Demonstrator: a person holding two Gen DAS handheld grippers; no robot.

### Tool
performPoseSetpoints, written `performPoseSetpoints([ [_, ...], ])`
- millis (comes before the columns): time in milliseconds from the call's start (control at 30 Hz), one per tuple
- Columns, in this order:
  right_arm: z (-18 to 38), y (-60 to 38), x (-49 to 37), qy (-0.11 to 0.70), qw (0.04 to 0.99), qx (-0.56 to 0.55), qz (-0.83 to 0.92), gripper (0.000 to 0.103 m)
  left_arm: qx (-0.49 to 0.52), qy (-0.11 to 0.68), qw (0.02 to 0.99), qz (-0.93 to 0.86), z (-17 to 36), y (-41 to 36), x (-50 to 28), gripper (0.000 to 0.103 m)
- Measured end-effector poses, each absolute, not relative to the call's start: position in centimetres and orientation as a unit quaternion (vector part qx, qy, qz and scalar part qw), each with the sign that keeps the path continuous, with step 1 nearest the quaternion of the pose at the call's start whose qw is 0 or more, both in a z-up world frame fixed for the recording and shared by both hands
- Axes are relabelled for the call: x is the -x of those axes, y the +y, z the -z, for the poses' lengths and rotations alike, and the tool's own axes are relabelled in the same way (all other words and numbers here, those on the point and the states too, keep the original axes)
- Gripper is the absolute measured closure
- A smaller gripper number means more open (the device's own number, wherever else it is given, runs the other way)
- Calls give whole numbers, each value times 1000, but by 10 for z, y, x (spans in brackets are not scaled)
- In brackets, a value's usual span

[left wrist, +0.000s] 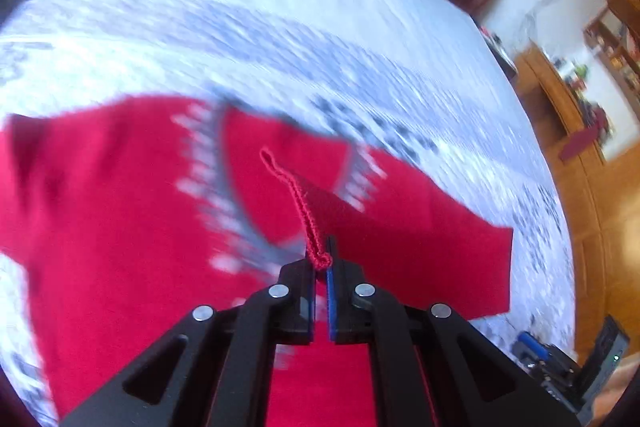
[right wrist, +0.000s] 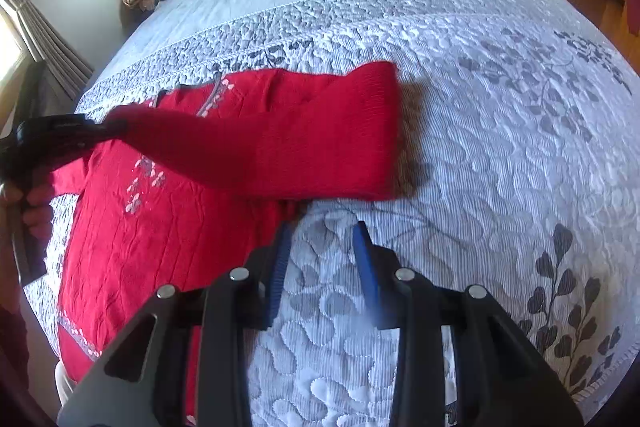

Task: Fold small clothes
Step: 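Grasp the other sleeve of the sweater with the left gripper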

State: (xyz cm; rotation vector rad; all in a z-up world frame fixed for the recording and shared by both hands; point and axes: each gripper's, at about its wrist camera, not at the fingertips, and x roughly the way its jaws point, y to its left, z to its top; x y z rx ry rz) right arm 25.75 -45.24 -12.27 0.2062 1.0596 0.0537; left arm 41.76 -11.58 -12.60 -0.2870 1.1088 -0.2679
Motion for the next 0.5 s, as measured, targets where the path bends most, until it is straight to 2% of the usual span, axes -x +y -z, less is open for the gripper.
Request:
performPoseSetpoints([
  [100,122,-445,-269,508,854,-107,-35,70,116,501,855,70,121,-61,-422,99],
  [200,126,-438,-289,514,846,-132,-46,69,117,513,849,38,136,-25,-431,99],
  [333,137,-426,-324,528,828,-177,-73,69,127,540,832,31,168,-10,-434,99],
  [500,166,-415,-358,568,805,-163,-50,69,119,550,826,19,194,-13,-429,99],
])
